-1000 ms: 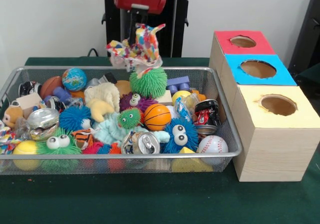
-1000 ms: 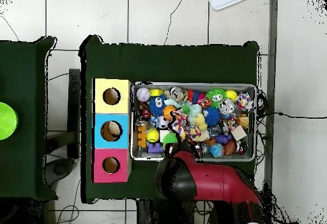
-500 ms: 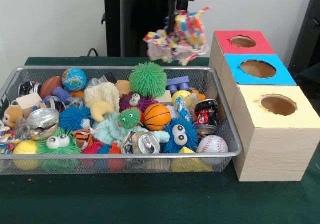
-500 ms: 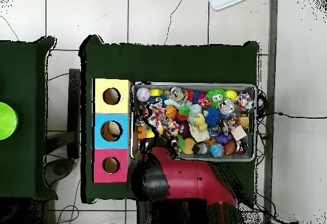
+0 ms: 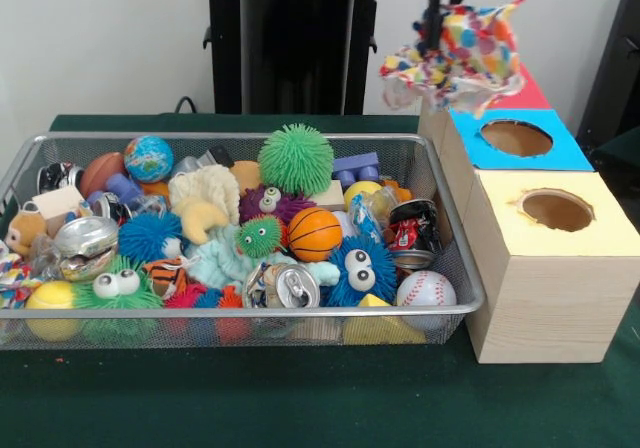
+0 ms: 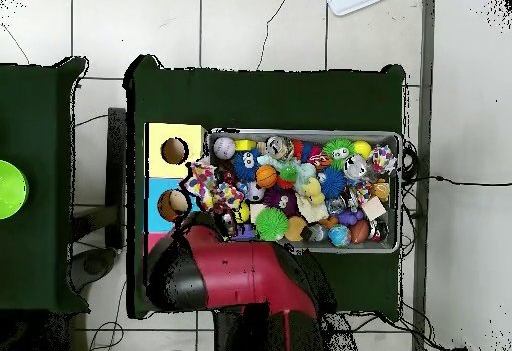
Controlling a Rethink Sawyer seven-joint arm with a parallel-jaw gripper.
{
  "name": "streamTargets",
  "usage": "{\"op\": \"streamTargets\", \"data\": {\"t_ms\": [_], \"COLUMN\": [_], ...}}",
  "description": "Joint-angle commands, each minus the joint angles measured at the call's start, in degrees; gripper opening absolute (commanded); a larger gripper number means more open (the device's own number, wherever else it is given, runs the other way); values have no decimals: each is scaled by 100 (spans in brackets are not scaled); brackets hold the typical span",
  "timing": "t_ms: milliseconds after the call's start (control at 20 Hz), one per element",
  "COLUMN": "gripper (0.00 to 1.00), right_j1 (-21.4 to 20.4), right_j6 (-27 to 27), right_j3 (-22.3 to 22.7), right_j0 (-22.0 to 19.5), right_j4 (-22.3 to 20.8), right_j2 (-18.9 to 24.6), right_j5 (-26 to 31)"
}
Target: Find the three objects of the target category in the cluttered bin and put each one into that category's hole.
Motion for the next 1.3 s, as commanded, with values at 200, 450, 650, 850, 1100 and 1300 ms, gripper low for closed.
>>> {"op": "streamTargets", "data": {"t_ms": [200, 450, 650, 850, 1100, 1300], "gripper": [0, 0, 0, 0, 0, 0], "right_j1": [639, 950, 1251, 1516, 1728, 1921], "right_j6": [1762, 1840, 1825, 1794, 1833, 1826], "right_j3": [-1240, -1851, -2224, -2258, -2148, -2005], "right_j0": [553, 834, 990, 1088, 1202, 1214], "right_j4": [551, 778, 888, 974, 1172, 1331], "right_j2": [-411, -614, -747, -854, -925, -888], "right_j5": [941, 1300, 1376, 1121, 710, 211]}}
